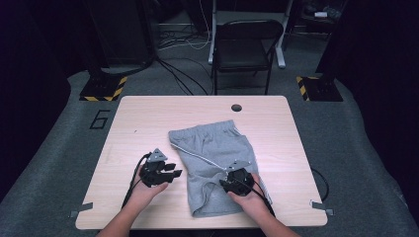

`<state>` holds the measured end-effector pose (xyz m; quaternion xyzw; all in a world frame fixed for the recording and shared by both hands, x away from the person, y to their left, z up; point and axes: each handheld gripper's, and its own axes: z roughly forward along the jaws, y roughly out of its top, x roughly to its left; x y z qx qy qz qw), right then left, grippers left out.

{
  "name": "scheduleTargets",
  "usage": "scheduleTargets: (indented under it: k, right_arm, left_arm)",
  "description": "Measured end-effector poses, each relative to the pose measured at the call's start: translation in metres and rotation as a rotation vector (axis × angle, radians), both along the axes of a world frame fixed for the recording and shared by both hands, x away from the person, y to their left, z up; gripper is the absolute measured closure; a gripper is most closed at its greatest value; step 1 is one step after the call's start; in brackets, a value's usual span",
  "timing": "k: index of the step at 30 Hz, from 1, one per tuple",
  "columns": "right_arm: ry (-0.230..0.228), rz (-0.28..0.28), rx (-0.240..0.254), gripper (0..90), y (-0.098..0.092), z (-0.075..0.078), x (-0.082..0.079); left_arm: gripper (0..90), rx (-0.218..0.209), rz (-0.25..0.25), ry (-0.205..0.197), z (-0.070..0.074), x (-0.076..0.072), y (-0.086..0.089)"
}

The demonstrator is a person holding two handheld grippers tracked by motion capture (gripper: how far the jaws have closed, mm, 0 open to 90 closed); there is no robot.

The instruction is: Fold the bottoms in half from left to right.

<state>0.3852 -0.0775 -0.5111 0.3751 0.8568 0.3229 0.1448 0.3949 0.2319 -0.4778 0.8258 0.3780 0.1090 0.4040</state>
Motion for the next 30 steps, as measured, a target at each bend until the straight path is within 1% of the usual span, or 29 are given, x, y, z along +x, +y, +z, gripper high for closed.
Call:
scheduleTargets:
  k: [1, 2, 3, 4, 5, 6, 7, 9, 10, 11, 12, 13, 14, 15, 16, 17, 18, 19, 20, 21, 22, 23, 24, 25, 26, 27, 28, 29, 30]
  right_arm:
    - [0.01, -0.015, 0.01, 56.7, 0.0, 0.0, -0.001]
    - [0.026, -0.032, 0.032, 57.9, 0.001, 0.0, -0.001]
    - [0.024, -0.031, 0.037, 58.5, 0.0, -0.001, 0.0]
    - [0.045, -0.049, 0.047, 61.1, 0.0, 0.0, -0.001]
    - [0.045, -0.049, 0.047, 61.1, 0.0, 0.0, -0.001]
    - [0.04, -0.02, 0.042, 67.0, -0.001, 0.001, 0.001]
    - [0.04, -0.02, 0.042, 67.0, -0.001, 0.001, 0.001]
    - [0.05, 0.001, 0.043, 73.7, -0.002, 0.001, 0.001]
    - [0.06, 0.009, 0.056, 81.9, -0.003, 0.003, 0.001]
    - [0.06, 0.009, 0.056, 81.9, -0.003, 0.003, 0.001]
    - [0.057, 0.027, 0.065, 84.7, -0.005, 0.004, 0.002]
    - [0.076, 0.021, 0.083, 85.1, -0.006, 0.006, 0.001]
    - [0.076, 0.021, 0.083, 85.1, -0.006, 0.006, 0.001]
    - [0.066, 0.04, 0.085, 85.4, -0.008, 0.007, 0.002]
    - [0.058, 0.049, 0.101, 85.6, -0.009, 0.01, 0.001]
    - [0.058, 0.049, 0.101, 85.6, -0.009, 0.01, 0.001]
    - [0.054, 0.064, 0.104, 85.7, -0.01, 0.013, 0.0]
    - [0.054, 0.064, 0.104, 85.7, -0.01, 0.013, 0.0]
    - [0.06, 0.085, 0.082, 85.7, -0.01, 0.015, -0.003]
    - [0.06, 0.085, 0.082, 85.7, -0.01, 0.015, -0.003]
    - [0.044, 0.103, 0.077, 85.7, -0.01, 0.015, -0.003]
    - [0.059, 0.107, 0.069, 85.7, -0.009, 0.016, -0.005]
    - [0.055, 0.124, 0.056, 85.7, -0.008, 0.014, -0.006]
    - [0.055, 0.124, 0.056, 85.7, -0.008, 0.014, -0.006]
    - [0.064, 0.131, 0.054, 85.6, -0.007, 0.014, -0.008]
    - [0.064, 0.131, 0.054, 85.6, -0.007, 0.014, -0.008]
    - [0.075, 0.127, 0.062, 85.4, -0.006, 0.013, -0.01]
    - [0.075, 0.127, 0.062, 85.4, -0.006, 0.013, -0.01]
    - [0.059, 0.14, 0.057, 85.4, -0.006, 0.012, -0.01]
  left_arm:
    - [58.0, -0.014, 0.011, 0.0, -0.001, 0.0, 0.0]
    - [57.0, -0.008, 0.024, 0.0, 0.0, 0.001, 0.002]
    - [56.3, -0.008, 0.024, 0.0, 0.0, 0.001, 0.002]
    - [55.7, -0.006, 0.031, 0.003, 0.001, 0.003, 0.004]
    - [54.8, -0.006, 0.031, 0.003, 0.001, 0.003, 0.004]
    - [54.1, -0.014, 0.048, -0.006, -0.001, 0.004, 0.004]
    - [54.1, -0.01, 0.052, -0.005, -0.001, 0.006, 0.004]
    - [53.3, -0.01, 0.063, 0.0, 0.0, 0.01, 0.006]
    - [52.6, -0.008, 0.071, 0.001, 0.001, 0.012, 0.007]
    - [52.6, -0.013, 0.086, -0.009, 0.001, 0.016, 0.008]
    - [52.3, -0.014, 0.095, -0.006, 0.003, 0.02, 0.01]
    - [52.0, -0.051, 0.132, 0.008, 0.003, 0.029, 0.013]
    - [51.9, -0.051, 0.132, 0.008, 0.003, 0.029, 0.013]
    - [51.9, -0.046, 0.141, 0.013, 0.005, 0.034, 0.015]
    - [51.7, -0.039, 0.158, 0.007, 0.005, 0.039, 0.016]
    - [51.7, -0.037, 0.173, 0.012, 0.004, 0.044, 0.017]
    - [51.0, -0.025, 0.199, 0.001, 0.002, 0.054, 0.017]
    - [50.6, -0.025, 0.199, 0.001, 0.002, 0.054, 0.017]
    - [50.6, -0.019, 0.214, 0.004, 0.001, 0.059, 0.016]
    - [50.6, -0.011, 0.218, 0.01, 0.0, 0.064, 0.017]
    - [50.6, -0.017, 0.234, 0.014, -0.001, 0.069, 0.016]
    - [50.2, -0.022, 0.24, 0.012, -0.002, 0.072, 0.016]
    - [48.9, -0.038, 0.255, 0.016, -0.003, 0.077, 0.016]
    - [48.9, -0.047, 0.272, 0.027, -0.003, 0.081, 0.015]
    - [48.0, -0.041, 0.272, 0.031, -0.003, 0.085, 0.015]
    - [48.0, -0.041, 0.288, 0.019, -0.004, 0.09, 0.013]
    - [47.2, -0.042, 0.306, 0.022, -0.005, 0.098, 0.014]
    - [47.1, -0.042, 0.306, 0.022, -0.005, 0.098, 0.014]
    - [47.1, -0.047, 0.321, 0.027, -0.006, 0.103, 0.013]
